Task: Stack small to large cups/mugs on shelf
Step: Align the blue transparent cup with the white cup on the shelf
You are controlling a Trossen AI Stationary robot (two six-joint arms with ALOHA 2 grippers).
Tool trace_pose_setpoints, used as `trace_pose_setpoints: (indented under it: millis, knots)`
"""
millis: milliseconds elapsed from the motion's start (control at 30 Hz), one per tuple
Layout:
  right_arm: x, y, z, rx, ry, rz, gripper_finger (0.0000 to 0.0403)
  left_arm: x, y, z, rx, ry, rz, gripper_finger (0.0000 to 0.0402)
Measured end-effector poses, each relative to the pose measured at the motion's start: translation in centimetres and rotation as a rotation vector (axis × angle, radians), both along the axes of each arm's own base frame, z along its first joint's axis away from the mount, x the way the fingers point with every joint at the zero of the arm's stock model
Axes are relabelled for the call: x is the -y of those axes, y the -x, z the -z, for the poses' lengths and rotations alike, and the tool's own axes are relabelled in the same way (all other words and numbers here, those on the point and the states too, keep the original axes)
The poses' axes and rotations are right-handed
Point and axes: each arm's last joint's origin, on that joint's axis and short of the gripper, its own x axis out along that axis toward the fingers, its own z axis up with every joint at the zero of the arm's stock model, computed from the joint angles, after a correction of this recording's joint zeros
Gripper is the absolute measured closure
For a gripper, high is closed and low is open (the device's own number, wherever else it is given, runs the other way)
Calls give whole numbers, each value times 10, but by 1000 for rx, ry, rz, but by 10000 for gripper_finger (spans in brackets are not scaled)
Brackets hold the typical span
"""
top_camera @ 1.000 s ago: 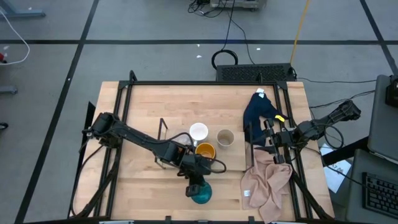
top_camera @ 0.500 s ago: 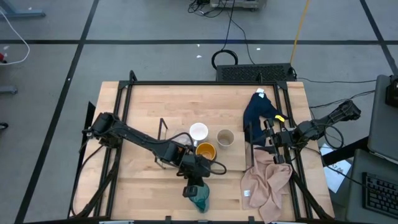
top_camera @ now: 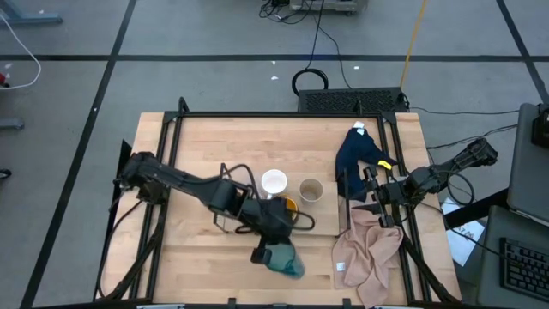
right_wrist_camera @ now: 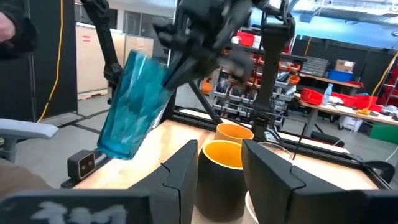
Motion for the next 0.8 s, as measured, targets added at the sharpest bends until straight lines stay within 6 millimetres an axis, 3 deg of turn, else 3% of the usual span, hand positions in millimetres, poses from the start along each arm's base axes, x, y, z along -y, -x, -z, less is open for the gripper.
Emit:
trace_pose_setpoints:
  millis: [167, 333, 567, 800]
  knots:
    - [0, 0, 0, -1, -3, -1, 287, -18, -1, -36, 113, -117, 23, 394]
    - [0, 0, 0, 1, 9, 1, 287, -47, -6, -52, 163, -192, 12, 394]
    - [2, 3, -3, 47, 71, 14, 287, -86, -18, -47, 166, -226, -6, 394]
    - [8, 9, -8, 106, 126, 124, 287, -98, -38, -26, 130, -218, 32, 395]
